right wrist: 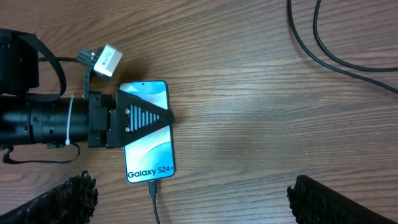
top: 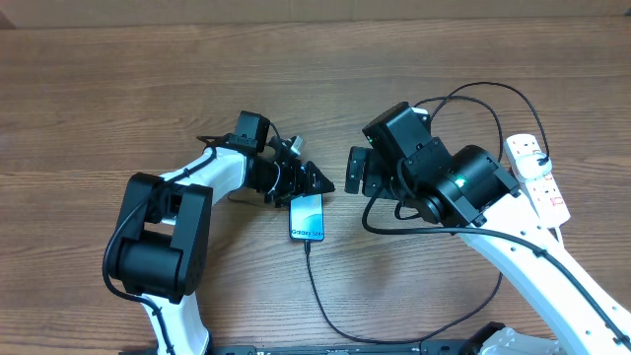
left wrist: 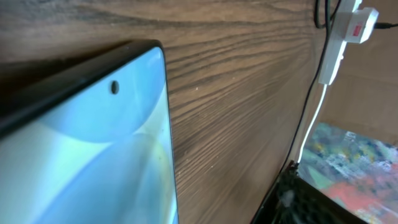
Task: Plug charger to phone and switch on socket
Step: 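Hold the phone flat on the table with the left gripper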
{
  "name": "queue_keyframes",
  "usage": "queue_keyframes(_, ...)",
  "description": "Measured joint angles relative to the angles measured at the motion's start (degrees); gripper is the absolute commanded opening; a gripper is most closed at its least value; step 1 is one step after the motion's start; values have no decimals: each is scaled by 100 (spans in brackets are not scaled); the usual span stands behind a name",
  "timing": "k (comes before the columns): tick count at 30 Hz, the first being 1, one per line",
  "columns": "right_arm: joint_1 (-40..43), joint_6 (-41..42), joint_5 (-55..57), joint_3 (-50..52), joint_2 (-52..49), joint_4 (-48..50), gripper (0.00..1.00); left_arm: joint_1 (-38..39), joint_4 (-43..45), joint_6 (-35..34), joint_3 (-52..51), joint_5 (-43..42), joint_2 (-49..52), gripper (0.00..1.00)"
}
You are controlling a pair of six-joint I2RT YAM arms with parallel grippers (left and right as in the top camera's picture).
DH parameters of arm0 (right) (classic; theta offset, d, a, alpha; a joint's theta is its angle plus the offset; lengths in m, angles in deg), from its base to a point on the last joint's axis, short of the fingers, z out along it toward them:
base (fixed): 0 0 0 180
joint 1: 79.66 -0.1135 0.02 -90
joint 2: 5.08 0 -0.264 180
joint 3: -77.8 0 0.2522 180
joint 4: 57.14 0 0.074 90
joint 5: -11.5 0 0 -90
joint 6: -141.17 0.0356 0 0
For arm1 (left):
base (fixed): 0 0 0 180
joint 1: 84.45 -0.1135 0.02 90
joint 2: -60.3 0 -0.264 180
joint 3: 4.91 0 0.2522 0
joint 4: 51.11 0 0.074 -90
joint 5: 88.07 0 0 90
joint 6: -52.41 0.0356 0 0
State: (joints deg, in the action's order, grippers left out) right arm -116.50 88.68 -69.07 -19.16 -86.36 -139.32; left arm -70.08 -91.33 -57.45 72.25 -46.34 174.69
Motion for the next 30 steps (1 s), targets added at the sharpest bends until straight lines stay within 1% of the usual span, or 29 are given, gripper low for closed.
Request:
queue_keyframes(3, 0, -2, 0, 0, 0, 33, 100, 0, 2, -96, 17, 31, -42, 83)
queue_keyframes(10, 0, -2, 0, 0, 0, 83, 100, 31, -11, -52, 39, 96, -68, 83)
queue_keyframes(19, 0, 0, 0, 0, 0, 79, 100, 286, -74, 809, 170, 271, -66, 86)
queue_keyframes(20, 0, -4, 2, 0, 0, 79, 100, 302, -96, 848, 190, 295, -66, 89)
queue_keyframes(21, 0, -2, 0, 0, 0, 85, 100, 319, -125, 870, 210, 321, -66, 93)
queue_keyframes(23, 0, -4, 0, 0, 0, 81, 100, 330, -197, 841, 264, 374, -68, 95)
queue_keyframes(30, 0, -4, 0, 0, 0, 83, 100, 393, -267, 494, 343, 595, -90, 96)
